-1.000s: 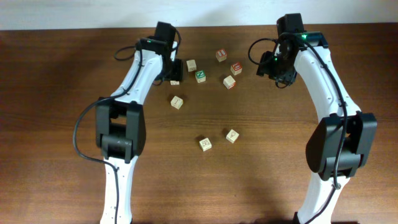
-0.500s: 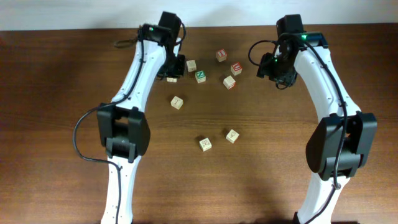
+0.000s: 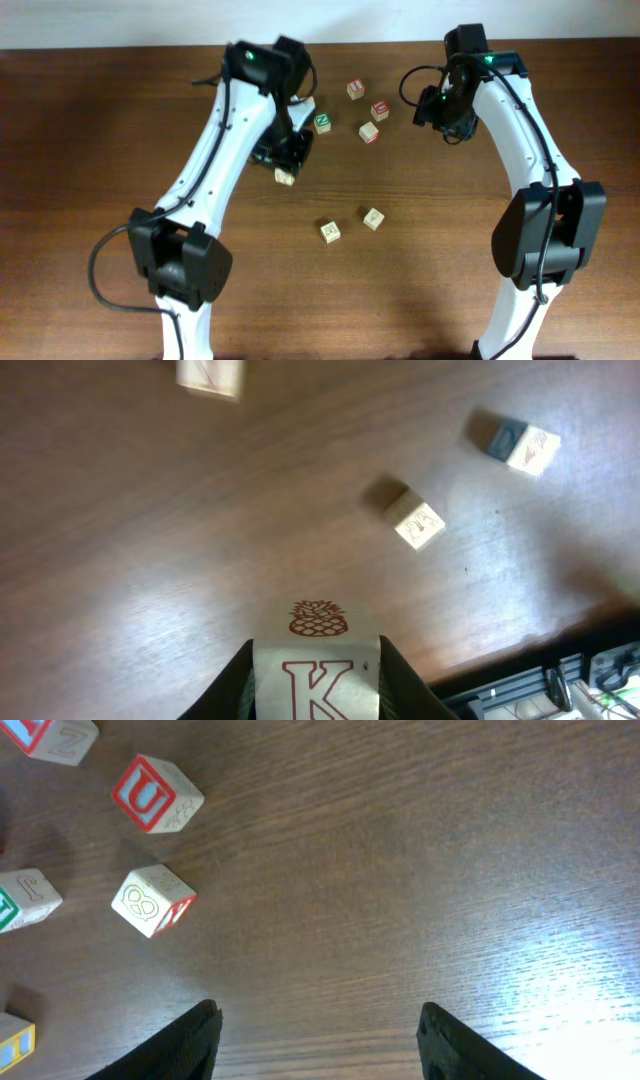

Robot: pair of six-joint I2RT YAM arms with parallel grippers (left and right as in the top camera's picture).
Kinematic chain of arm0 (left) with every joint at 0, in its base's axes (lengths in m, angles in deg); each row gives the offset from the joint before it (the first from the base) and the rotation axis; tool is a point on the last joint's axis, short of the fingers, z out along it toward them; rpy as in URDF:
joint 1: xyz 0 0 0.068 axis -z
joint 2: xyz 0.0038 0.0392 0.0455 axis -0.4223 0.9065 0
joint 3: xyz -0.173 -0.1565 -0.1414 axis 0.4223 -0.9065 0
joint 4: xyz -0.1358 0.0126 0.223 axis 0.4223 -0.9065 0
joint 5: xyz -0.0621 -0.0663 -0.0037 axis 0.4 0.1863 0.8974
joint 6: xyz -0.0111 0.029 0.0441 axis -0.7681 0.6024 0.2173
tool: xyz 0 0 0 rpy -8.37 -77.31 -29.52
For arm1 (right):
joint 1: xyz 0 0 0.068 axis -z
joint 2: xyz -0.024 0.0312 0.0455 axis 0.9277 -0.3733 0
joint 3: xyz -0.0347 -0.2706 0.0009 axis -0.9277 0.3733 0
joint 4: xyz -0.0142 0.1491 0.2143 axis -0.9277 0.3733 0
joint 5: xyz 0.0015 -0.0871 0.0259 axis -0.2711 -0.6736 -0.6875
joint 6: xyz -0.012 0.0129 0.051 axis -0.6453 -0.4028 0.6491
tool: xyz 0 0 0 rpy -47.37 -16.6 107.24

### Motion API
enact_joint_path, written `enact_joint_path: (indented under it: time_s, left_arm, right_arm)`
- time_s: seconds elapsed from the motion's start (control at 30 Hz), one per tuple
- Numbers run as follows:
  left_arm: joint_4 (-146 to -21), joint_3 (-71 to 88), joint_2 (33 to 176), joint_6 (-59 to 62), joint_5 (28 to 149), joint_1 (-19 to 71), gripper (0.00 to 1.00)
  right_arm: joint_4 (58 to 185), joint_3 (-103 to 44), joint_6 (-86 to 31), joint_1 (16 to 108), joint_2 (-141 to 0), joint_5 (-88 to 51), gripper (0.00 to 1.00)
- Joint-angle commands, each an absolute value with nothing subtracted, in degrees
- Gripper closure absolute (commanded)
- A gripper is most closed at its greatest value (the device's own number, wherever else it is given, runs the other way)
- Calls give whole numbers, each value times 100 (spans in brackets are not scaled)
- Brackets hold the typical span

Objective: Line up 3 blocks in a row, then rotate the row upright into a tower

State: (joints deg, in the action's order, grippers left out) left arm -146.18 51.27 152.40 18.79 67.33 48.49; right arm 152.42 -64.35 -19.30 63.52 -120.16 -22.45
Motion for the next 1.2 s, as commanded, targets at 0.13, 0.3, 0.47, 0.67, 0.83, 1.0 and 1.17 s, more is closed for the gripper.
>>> enact_joint_path:
  time_s: [0.13, 0.3, 0.47, 0.67, 0.83, 1.0, 1.17]
  left_arm:
    - [-12413, 1615, 14978, 1560, 6869, 5349, 78]
    - [-11095, 859, 14978, 1144, 7022, 5349, 69]
    - [-10979, 861, 14978, 1147, 7092, 5349, 32]
    - [-11860, 2671, 14967, 1192, 6600, 4921, 18]
    - [-12741, 5702, 14967, 1455, 6552, 3994, 18]
    - [-12664, 5881, 14971, 1453, 6554, 3448, 7]
    - [-12655, 5881, 14971, 1453, 6556, 3338, 3]
  right_arm:
    - [15229, -6520, -1983, 6341, -11922, -2232, 36]
    - [15226, -6520, -1983, 6341, -11922, -2232, 36]
    - [15237, -6520, -1983, 6341, -11922, -2229, 36]
    - [15535, -6525, -1989, 6328, -11194, -1670, 37]
    - [16651, -6505, -2300, 5664, -10195, -1661, 36]
    - [16549, -5681, -2225, 4877, -10593, -1974, 36]
    - [15113, -3926, -702, 4783, -10693, -1456, 36]
